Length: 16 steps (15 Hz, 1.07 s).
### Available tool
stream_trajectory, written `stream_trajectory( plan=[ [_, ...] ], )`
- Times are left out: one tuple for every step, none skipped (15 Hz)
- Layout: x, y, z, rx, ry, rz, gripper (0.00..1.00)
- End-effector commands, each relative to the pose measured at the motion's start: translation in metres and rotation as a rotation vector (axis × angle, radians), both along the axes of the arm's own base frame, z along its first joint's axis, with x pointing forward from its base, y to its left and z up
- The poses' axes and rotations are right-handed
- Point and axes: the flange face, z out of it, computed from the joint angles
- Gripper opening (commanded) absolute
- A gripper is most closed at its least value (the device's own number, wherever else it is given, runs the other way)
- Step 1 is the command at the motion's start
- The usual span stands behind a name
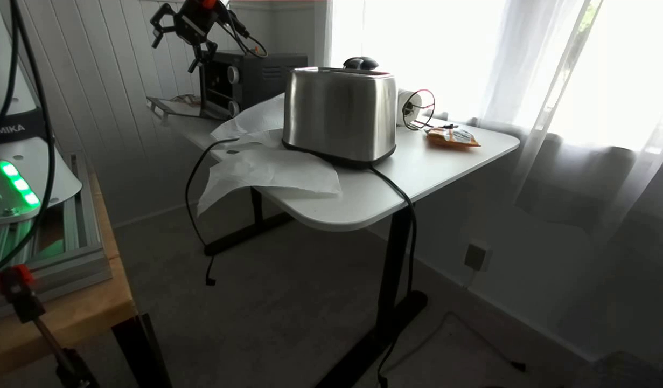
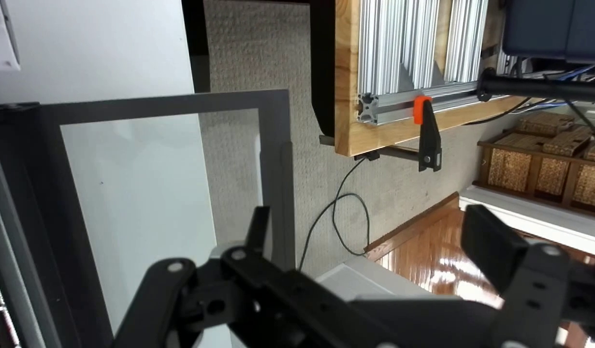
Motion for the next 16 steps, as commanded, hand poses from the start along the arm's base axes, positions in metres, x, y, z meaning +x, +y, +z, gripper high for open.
stream_trajectory(
  plan=[
    [0.006,0.003,0.010,-0.010,-0.020,-0.032,1.00],
    [0.007,0.006,0.015,-0.014,-0.034,-0.039,1.00],
    [0.008,0.010,0.021,-0.025,-0.051,-0.044,1.00],
    [0.010,0.015,0.026,-0.032,-0.065,-0.049,1.00],
    [0.012,0.020,0.032,-0.039,-0.079,-0.060,1.00],
    [0.013,0.025,0.038,-0.043,-0.093,-0.070,1.00],
    [0.014,0.032,0.046,-0.048,-0.112,-0.081,1.00],
    [0.015,0.039,0.052,-0.062,-0.132,-0.095,1.00],
    [0.017,0.047,0.060,-0.076,-0.154,-0.109,1.00],
    [0.018,0.056,0.067,-0.076,-0.177,-0.115,1.00],
    [0.019,0.065,0.072,-0.086,-0.195,-0.118,1.00],
    [0.019,0.073,0.078,-0.092,-0.213,-0.123,1.00],
    [0.019,0.081,0.084,-0.099,-0.230,-0.127,1.00],
    [0.020,0.090,0.089,-0.110,-0.246,-0.136,1.00],
    [0.020,0.097,0.094,-0.120,-0.264,-0.138,1.00],
    [0.020,0.105,0.096,-0.144,-0.280,-0.122,1.00]
  ],
)
